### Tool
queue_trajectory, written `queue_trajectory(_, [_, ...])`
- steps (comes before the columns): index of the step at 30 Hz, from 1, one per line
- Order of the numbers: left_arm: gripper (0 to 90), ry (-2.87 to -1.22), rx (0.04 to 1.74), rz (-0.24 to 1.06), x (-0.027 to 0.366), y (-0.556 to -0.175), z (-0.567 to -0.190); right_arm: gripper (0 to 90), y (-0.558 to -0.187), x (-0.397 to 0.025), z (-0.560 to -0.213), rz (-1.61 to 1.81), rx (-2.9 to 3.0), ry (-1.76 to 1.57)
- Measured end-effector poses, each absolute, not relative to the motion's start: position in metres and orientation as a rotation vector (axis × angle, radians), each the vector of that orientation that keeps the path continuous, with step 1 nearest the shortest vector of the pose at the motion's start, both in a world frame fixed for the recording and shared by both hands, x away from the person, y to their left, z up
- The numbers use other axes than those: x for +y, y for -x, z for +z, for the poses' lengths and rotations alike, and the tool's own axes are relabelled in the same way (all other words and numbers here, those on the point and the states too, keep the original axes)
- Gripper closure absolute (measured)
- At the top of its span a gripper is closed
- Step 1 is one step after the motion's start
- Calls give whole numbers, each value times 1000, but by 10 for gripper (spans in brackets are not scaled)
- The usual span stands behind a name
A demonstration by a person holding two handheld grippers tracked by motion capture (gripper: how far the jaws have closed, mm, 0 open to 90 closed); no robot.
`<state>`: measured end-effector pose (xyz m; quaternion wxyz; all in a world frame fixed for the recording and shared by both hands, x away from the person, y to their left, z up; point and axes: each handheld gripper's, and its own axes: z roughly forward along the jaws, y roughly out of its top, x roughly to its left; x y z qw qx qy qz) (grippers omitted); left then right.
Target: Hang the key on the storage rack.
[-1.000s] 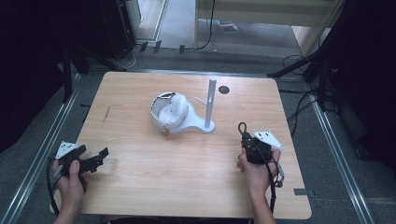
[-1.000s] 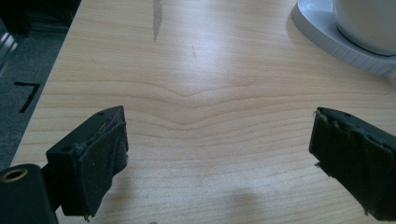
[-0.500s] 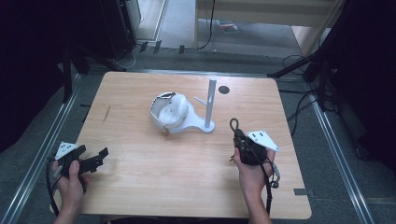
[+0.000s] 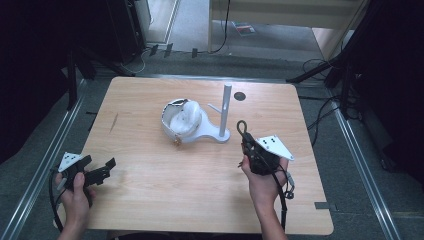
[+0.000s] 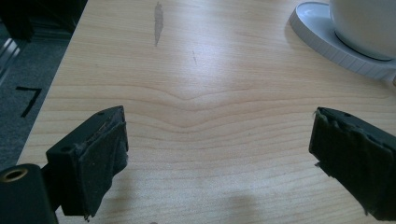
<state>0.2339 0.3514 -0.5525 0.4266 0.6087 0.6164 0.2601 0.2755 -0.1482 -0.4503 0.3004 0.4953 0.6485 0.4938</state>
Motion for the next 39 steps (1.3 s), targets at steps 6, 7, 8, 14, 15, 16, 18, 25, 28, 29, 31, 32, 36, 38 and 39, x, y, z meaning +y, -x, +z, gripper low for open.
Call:
queue_trajectory(6, [52, -1519, 1542, 649, 351, -234, -553, 872, -275, -142, -443, 1333, 1720, -1298])
queue_trajectory(7, [52, -1519, 1542, 649, 351, -234, -553, 872, -275, -141, -443, 1335, 1719, -1291])
queue_trajectory(8, [52, -1518, 1543, 648, 351, -234, -553, 872, -275, -139, -442, 1340, 1720, -1292])
queue_trajectory(14, [52, -1521, 1544, 645, 352, -234, -553, 872, -274, -131, -436, 1369, 1722, -1267])
queue_trajectory(15, [52, -1521, 1545, 643, 352, -234, -553, 871, -273, -130, -435, 1374, 1722, -1263])
queue_trajectory(16, [52, -1520, 1545, 644, 352, -235, -553, 872, -273, -128, -434, 1376, 1722, -1259])
queue_trajectory(18, [52, -1521, 1546, 644, 352, -235, -553, 872, -272, -125, -432, 1386, 1723, -1251])
queue_trajectory(25, [52, -1522, 1548, 643, 352, -235, -553, 872, -271, -119, -426, 1402, 1724, -1232])
queue_trajectory(28, [52, -1523, 1548, 643, 352, -235, -553, 872, -270, -118, -423, 1405, 1725, -1222])
queue_trajectory(29, [52, -1523, 1549, 643, 352, -235, -553, 872, -269, -117, -422, 1407, 1725, -1221])
queue_trajectory(31, [52, -1523, 1549, 644, 352, -235, -553, 871, -268, -116, -421, 1410, 1724, -1220])
queue_trajectory(32, [52, -1522, 1549, 644, 351, -235, -553, 871, -268, -116, -420, 1409, 1724, -1214])
queue_trajectory(36, [52, -1522, 1549, 644, 352, -235, -553, 871, -267, -115, -416, 1415, 1724, -1206])
queue_trajectory(38, [52, -1522, 1550, 642, 352, -235, -553, 871, -267, -114, -413, 1417, 1724, -1202])
queue_trajectory(39, [52, -1525, 1550, 642, 352, -235, -553, 871, -267, -113, -412, 1417, 1726, -1201])
